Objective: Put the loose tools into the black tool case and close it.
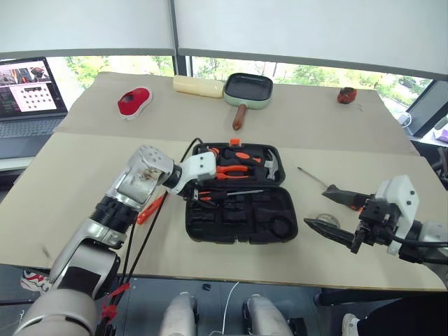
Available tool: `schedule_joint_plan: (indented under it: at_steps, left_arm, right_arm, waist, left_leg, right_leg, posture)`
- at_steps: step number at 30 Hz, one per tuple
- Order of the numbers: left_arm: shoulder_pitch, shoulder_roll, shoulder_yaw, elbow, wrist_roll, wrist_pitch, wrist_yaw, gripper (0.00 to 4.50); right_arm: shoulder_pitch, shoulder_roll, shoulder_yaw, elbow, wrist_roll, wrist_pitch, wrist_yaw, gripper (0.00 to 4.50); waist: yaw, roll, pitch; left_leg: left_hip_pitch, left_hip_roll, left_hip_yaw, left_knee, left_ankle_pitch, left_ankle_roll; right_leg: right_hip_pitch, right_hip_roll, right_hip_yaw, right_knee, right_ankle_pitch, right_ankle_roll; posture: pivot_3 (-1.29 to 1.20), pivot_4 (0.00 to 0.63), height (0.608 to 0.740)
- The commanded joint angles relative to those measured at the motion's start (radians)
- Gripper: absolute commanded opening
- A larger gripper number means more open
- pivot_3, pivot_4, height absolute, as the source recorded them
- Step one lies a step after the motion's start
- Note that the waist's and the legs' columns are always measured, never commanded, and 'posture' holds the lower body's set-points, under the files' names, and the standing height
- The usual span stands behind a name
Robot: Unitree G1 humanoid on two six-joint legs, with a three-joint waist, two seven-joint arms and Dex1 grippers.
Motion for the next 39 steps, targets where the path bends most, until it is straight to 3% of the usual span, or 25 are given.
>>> schedule_joint_plan:
  at_steps: [1,2,4,13,21,29,33,35,36,38,39]
  left_arm:
    - [-0.034,0.000,0.053,-0.039,-0.037,0.006,0.020,3.97]
    - [-0.029,0.000,0.049,-0.037,-0.034,-0.007,0.020,3.59]
    - [-0.018,-0.001,0.030,-0.024,-0.017,-0.045,0.027,3.23]
    - [-0.007,-0.031,-0.031,0.091,0.049,-0.163,0.055,0.05]
    - [0.007,-0.048,-0.107,0.145,0.131,-0.242,0.057,0.05]
    - [0.013,-0.076,-0.107,0.199,0.158,-0.301,0.067,0.05]
    - [0.002,-0.071,-0.014,0.159,0.064,-0.248,0.033,0.05]
    - [0.005,-0.063,0.078,0.088,-0.053,-0.151,0.000,0.05]
    - [0.012,-0.053,0.129,0.039,-0.127,-0.083,-0.024,0.55]
    - [0.036,-0.011,0.226,-0.067,-0.268,0.045,-0.073,0.89]
    - [0.052,0.009,0.258,-0.110,-0.312,0.080,-0.085,1.36]
  right_arm:
    - [-0.015,0.005,-0.023,-0.024,0.013,-0.022,-0.009,4.50]
    - [-0.017,0.007,-0.017,-0.024,0.012,-0.022,-0.010,4.50]
    - [-0.022,0.008,-0.009,-0.023,0.011,-0.022,-0.010,4.50]
    - [-0.050,0.004,0.007,-0.008,0.003,-0.019,-0.010,4.50]
    - [-0.047,0.012,0.014,-0.008,0.004,-0.018,-0.015,4.50]
    - [-0.024,0.016,0.018,0.004,-0.042,-0.030,-0.036,4.50]
    - [0.032,0.026,-0.060,0.012,-0.064,-0.021,-0.064,4.50]
    - [0.098,0.037,-0.150,0.024,-0.060,-0.006,-0.064,4.50]
    - [0.146,0.042,-0.203,0.033,-0.065,-0.006,-0.052,4.50]
    - [0.258,0.052,-0.316,0.070,-0.089,-0.012,-0.019,4.50]
    - [0.302,0.053,-0.358,0.090,-0.101,-0.019,-0.004,4.50]
  waist:
    - [0.000,0.000,0.000]
    - [0.000,0.000,0.000]
    - [0.000,0.000,0.000]
    - [0.002,0.000,0.000]
    - [0.005,0.000,0.000]
    - [0.014,0.002,-0.002]
    - [0.016,0.002,-0.002]
    - [0.014,0.002,-0.002]
    - [0.013,0.002,-0.001]
    - [0.013,0.002,-0.001]
    - [0.013,0.003,-0.001]
  left_leg:
    - [0.000,0.000,0.000,0.000,0.000,0.000]
    - [0.000,0.000,0.000,0.000,0.000,0.000]
    - [0.000,0.000,0.000,0.000,0.000,0.000]
    - [0.000,0.000,0.000,0.000,0.000,0.000]
    - [0.000,0.000,0.000,0.000,0.000,0.000]
    - [0.002,0.000,0.000,0.001,0.000,0.000]
    - [0.002,-0.001,0.000,0.001,0.000,0.000]
    - [0.001,0.000,0.000,0.001,0.000,0.000]
    - [0.000,0.000,0.000,0.001,0.000,0.000]
    - [-0.002,0.000,-0.001,0.001,0.000,0.000]
    - [-0.003,0.000,-0.002,0.000,0.000,0.000]
  right_leg:
    - [0.000,0.000,0.000,0.000,0.000,0.000]
    - [0.000,0.000,0.000,0.000,0.000,0.000]
    - [0.000,0.000,0.000,0.000,0.000,0.000]
    - [0.000,0.000,0.000,0.000,0.000,0.000]
    - [0.001,0.000,0.000,0.000,0.000,0.000]
    - [0.003,0.000,0.000,0.000,0.000,0.000]
    - [0.003,0.000,0.000,0.000,0.000,0.000]
    - [0.002,0.000,0.000,0.000,0.000,0.000]
    - [0.001,0.000,0.000,0.000,0.000,0.000]
    - [-0.001,0.000,-0.001,0.000,0.000,0.000]
    - [-0.001,0.000,-0.002,0.000,0.000,0.000]
  posture:
    - [0.00,0.150,0.740]
    - [0.00,0.150,0.740]
    - [0.00,0.150,0.740]
    - [0.00,0.150,0.740]
    - [0.00,0.150,0.740]
    - [0.00,0.150,0.740]
    - [0.00,0.150,0.740]
    - [0.00,0.150,0.740]
    - [0.00,0.150,0.740]
    - [0.00,0.150,0.740]
    - [0.00,0.150,0.740]
